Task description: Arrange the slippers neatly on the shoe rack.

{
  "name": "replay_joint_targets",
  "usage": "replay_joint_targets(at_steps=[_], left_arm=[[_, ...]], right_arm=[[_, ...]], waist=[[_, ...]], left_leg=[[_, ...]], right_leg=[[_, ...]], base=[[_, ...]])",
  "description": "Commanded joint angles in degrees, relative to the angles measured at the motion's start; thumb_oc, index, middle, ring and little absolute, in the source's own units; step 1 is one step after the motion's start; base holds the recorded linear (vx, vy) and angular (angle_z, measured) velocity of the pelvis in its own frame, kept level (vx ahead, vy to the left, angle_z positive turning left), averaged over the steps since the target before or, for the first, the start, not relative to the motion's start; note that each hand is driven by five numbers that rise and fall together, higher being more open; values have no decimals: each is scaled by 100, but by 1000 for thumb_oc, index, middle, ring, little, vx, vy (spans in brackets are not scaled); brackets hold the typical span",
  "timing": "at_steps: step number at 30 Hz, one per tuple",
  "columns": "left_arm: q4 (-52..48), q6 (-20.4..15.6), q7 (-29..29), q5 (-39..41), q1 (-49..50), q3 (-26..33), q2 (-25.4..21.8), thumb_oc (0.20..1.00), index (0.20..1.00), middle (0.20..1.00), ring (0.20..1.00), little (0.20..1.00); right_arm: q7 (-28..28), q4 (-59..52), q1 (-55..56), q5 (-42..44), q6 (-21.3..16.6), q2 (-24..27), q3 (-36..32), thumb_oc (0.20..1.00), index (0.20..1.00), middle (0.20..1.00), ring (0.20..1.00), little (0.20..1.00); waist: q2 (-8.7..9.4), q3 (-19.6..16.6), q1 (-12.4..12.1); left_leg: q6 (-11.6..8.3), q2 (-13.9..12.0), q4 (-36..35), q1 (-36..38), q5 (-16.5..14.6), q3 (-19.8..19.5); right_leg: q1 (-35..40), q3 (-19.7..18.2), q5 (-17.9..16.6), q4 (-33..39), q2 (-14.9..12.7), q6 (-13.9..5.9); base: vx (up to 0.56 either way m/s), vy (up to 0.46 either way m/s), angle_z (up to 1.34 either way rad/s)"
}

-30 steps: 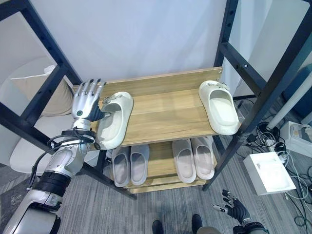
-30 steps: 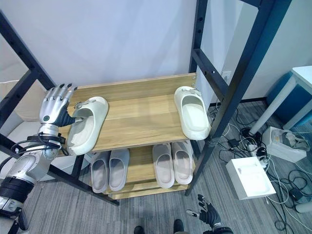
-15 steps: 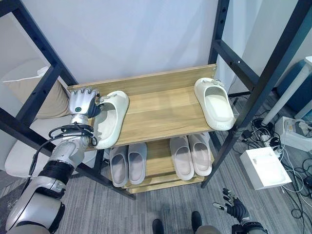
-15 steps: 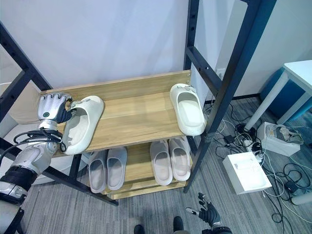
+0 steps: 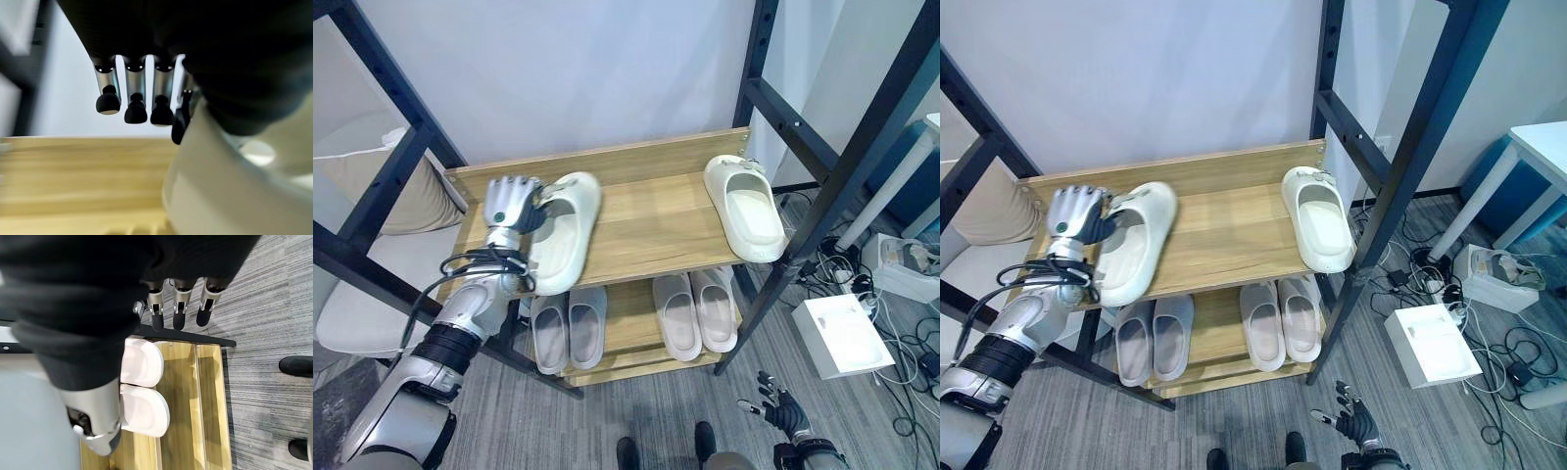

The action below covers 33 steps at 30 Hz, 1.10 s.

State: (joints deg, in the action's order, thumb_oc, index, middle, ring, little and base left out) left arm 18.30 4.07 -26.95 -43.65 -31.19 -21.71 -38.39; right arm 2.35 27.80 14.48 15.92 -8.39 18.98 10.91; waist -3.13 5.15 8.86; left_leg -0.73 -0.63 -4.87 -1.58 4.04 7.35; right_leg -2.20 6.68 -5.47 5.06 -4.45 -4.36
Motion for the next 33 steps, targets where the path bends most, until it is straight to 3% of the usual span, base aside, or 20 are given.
replay_joint_targets(at_steps=[1, 17, 25, 26, 27, 28, 29, 30, 33], left_arm=[[281, -108, -126, 72, -1215, -62, 131, 200, 200, 200, 200, 200], [2185, 126, 66, 309, -2569, -1116, 803, 200, 200, 200, 200, 200], [2509, 169, 139, 414, -2530, -1164, 978, 200, 200, 200, 200, 200], [2524, 193, 157, 404, -2528, -1175, 1012, 341, 341, 341, 341, 341], [2563, 194, 154, 394, -2520, -1178, 1046, 423, 423, 423, 423, 423], [2528, 199, 171, 392, -2521, -1163, 1021, 448, 448, 448, 448, 448], [2519, 220, 178, 371, -2513, -1143, 1015, 294, 294, 294, 294, 294], [2516, 221, 180, 369, -2510, -1142, 1014, 225, 225, 225, 225, 225], [2544, 279, 192, 306, -2443, -1071, 940, 200, 200, 200, 200, 200]], right_arm=[[75, -96, -326, 207, -178, 16, 94, 1000, 1000, 1000, 1000, 1000], [346, 69, -442, 377, -208, 59, -51, 1000, 1000, 1000, 1000, 1000], [335, 52, -445, 395, -213, 45, -2, 1000, 1000, 1000, 1000, 1000], [328, 52, -432, 382, -210, 38, 9, 1000, 1000, 1000, 1000, 1000], [329, 55, -429, 373, -212, 30, 11, 1000, 1000, 1000, 1000, 1000], [322, 54, -421, 375, -209, 27, 9, 1000, 1000, 1000, 1000, 1000], [314, 41, -407, 376, -212, 16, 10, 1000, 1000, 1000, 1000, 1000], [313, 41, -406, 376, -212, 16, 10, 1000, 1000, 1000, 1000, 1000], [303, 42, -377, 406, -220, 29, -34, 1000, 1000, 1000, 1000, 1000]], waist=[[-78, 122, 213], [-353, 169, 695], [-373, 190, 712], [-365, 186, 700], [-357, 186, 697], [-350, 182, 675], [-338, 178, 659], [-337, 178, 662], [-295, 169, 588]], left_leg=[[-146, 97, -13, 486, -576, -142], [-141, 71, -13, 535, -602, 243], [-155, 51, -13, 561, -609, 291], [-156, 49, -13, 561, -609, 273], [-157, 50, -13, 560, -607, 257], [-157, 46, -13, 560, -606, 241], [-158, 47, -13, 561, -605, 219], [-158, 47, -13, 562, -605, 215], [-169, 49, -13, 571, -598, 130]], right_leg=[[459, 236, 583, -23, -4, -333], [280, -97, 524, -67, 30, -362], [285, -112, 539, -70, 54, -356], [297, -89, 543, -67, 56, -351], [309, -67, 550, -65, 56, -349], [323, -46, 557, -64, 56, -348], [343, -22, 564, -60, 52, -341], [346, -18, 565, -60, 51, -341], [410, 72, 596, -46, 58, -324]], base=[[3, -18, -9], [16, -8, -12], [14, -8, -2], [22, -31, 0], [0, 0, 0], [16, -23, 3], [0, 0, 0], [0, 0, 0], [3, -9, 1]])
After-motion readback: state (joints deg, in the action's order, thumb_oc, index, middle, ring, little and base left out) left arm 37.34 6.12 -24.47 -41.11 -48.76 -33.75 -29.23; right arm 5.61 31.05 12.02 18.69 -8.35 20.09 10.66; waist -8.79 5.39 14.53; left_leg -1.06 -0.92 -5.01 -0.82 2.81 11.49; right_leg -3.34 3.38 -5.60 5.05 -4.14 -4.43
